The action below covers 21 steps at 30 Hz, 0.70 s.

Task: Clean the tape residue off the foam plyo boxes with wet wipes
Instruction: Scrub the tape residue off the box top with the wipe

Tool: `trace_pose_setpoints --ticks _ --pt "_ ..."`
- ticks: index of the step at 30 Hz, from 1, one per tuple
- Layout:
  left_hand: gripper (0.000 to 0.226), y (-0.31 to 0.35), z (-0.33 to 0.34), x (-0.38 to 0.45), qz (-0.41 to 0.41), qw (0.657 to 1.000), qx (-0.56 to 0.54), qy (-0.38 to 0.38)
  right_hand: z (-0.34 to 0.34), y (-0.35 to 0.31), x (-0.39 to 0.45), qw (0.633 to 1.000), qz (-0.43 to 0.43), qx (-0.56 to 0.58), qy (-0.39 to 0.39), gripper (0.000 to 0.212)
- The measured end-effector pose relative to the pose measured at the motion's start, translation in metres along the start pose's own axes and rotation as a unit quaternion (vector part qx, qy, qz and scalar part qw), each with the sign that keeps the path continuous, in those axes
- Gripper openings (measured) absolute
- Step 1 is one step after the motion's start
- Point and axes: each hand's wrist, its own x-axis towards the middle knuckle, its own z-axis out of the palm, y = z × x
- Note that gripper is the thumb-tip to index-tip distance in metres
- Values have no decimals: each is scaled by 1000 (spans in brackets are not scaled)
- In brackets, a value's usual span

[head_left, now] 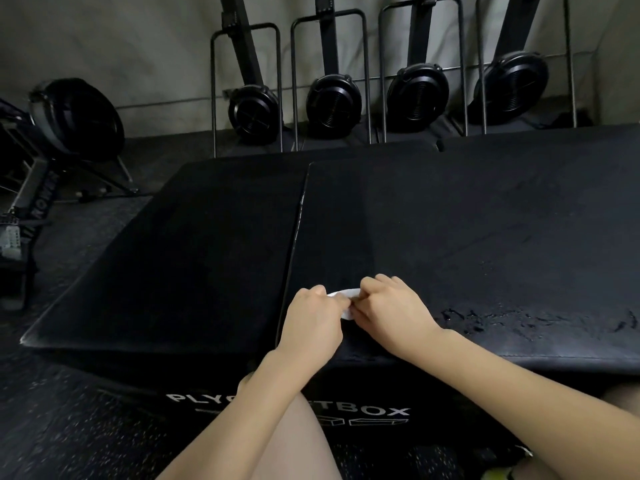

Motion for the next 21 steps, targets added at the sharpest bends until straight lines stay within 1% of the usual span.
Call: trace_pose_setpoints --ticks 2,4,6,8,11,14,16,19,21 --pt "39 3 -4 6 -15 1000 -8 1 3 2 4 1000 5 4 0 44" --pt "39 5 -11 14 -19 1000 -13 -9 6 4 11 1000 13 9 -23 39" --pt "37 7 -18 19 -8 1000 -13 -26 9 6 16 999 25 -5 -48 38" --pt "36 9 -23 19 -1 1000 -5 -29 10 6 18 998 40 -14 -54 38" --pt "36 6 -23 5 -1 999 3 -33 4 0 5 999 24 8 -38 38" --pt "40 0 -14 -19 7 999 -14 -43 -7 -10 -20 1000 2 25 -9 42" --pt "41 -3 -9 -32 8 999 -34 -36 -11 -15 -32 999 -11 32 -2 37" --pt "42 -3 -7 -31 0 999 -41 -28 -11 -14 -31 999 -11 30 0 41" --pt "45 -2 -10 -20 13 999 -33 -7 -5 -9 -21 1000 -9 19 -8 35"
